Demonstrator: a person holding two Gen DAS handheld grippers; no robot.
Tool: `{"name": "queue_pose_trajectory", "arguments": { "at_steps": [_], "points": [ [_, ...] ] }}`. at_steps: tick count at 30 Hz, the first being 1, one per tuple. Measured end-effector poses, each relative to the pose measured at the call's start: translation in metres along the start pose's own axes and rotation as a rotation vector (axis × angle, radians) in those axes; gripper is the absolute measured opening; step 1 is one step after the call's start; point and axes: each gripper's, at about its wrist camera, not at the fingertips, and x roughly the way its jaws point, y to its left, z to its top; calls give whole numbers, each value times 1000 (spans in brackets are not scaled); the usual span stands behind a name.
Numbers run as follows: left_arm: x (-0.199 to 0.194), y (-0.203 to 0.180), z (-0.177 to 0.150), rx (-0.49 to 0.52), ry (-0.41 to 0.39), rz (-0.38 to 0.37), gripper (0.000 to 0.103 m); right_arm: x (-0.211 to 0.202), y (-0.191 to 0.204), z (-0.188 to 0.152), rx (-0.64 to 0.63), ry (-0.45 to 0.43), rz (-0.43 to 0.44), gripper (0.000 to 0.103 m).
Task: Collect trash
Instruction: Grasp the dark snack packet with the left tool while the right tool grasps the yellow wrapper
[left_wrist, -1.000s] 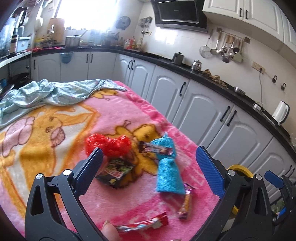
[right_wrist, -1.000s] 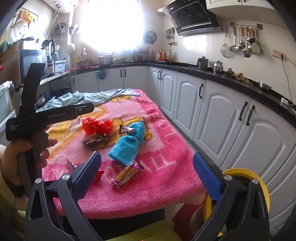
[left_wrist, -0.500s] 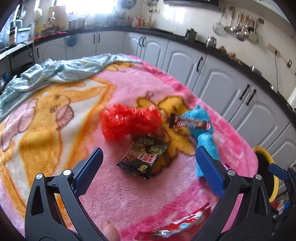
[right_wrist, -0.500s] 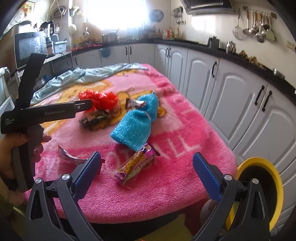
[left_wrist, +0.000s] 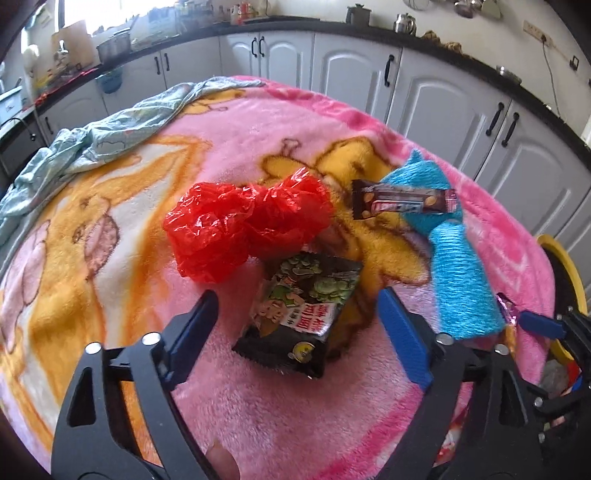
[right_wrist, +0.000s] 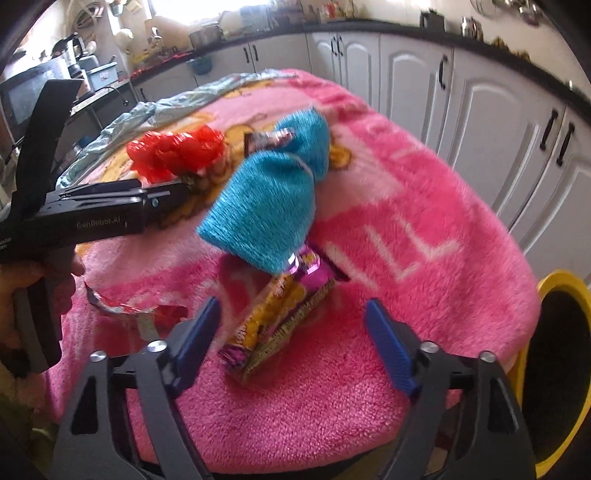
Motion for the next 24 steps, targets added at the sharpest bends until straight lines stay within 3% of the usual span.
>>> {"name": "queue_pose_trajectory", "arguments": {
  "at_steps": [2,5,9,15,24],
  "points": [
    [4,5,1,-28,10,-20,70,-1,-1,-2,-13,-6,-11,63],
    [10,9,0,-59,29,-50,55,-3,-7,-3,-8,-8,-23,46],
    [12,9,-4,-75,28,-60,49,-8,-22,-6,36,-15,-22,23],
    [6,10,-8,-75,22,-62,32,-14,-30,-8,69,-17,-7,14],
    [-11,2,-16,-68,26,-133,19,-29,-36,-7,83,-41,9,11]
  ]
}}
